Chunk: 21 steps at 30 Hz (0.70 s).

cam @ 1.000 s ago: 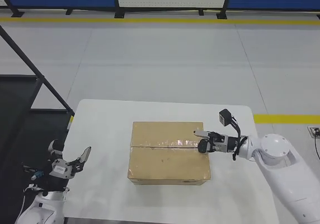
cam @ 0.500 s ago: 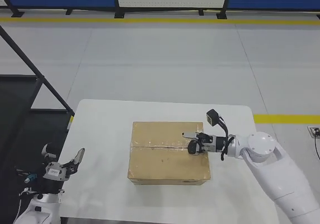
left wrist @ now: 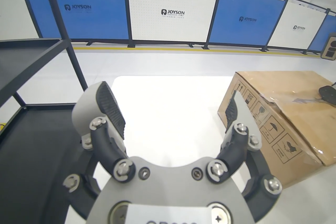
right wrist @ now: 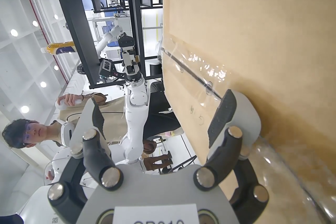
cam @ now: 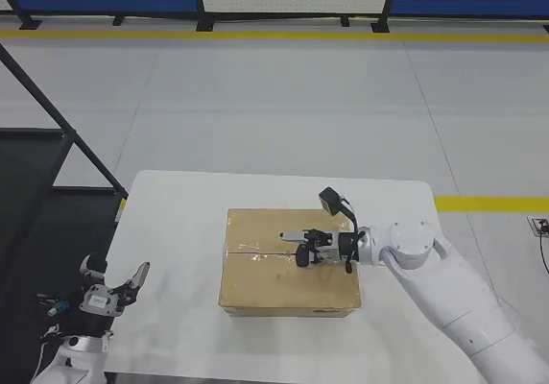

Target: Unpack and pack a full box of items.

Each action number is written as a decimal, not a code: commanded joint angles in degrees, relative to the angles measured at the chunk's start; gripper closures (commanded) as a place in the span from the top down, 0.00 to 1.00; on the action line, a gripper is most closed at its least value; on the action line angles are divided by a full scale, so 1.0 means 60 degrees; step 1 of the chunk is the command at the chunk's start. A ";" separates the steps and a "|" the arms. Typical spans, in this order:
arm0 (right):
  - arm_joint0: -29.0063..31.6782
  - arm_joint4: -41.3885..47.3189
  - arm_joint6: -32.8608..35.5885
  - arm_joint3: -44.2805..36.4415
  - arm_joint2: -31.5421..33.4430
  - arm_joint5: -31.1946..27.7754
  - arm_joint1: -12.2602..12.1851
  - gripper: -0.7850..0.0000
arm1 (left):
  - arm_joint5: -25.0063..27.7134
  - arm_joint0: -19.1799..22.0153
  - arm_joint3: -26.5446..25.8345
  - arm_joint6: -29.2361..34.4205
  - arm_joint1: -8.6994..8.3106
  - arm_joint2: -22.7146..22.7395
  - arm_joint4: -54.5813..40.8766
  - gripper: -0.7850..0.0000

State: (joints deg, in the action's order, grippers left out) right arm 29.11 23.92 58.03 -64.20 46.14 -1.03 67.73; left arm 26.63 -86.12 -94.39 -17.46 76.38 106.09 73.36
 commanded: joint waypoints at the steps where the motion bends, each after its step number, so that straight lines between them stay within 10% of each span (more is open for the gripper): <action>1: -0.0141 0.0128 -0.0024 0.0139 -0.0192 -0.0042 0.0134 1.00 | 0.0053 0.0027 0.0053 -0.0030 -0.0014 -0.0109 0.0057 1.00; 21: -0.1315 0.0546 -0.1632 0.1472 -0.1981 -0.0197 0.1755 1.00 | 0.0730 0.0168 0.0689 -0.0120 -0.0261 0.0006 -0.0115 1.00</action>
State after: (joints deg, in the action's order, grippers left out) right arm 21.65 27.39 48.74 -55.78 34.66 -2.21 77.78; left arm 30.78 -85.18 -90.50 -18.21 74.89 106.13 72.75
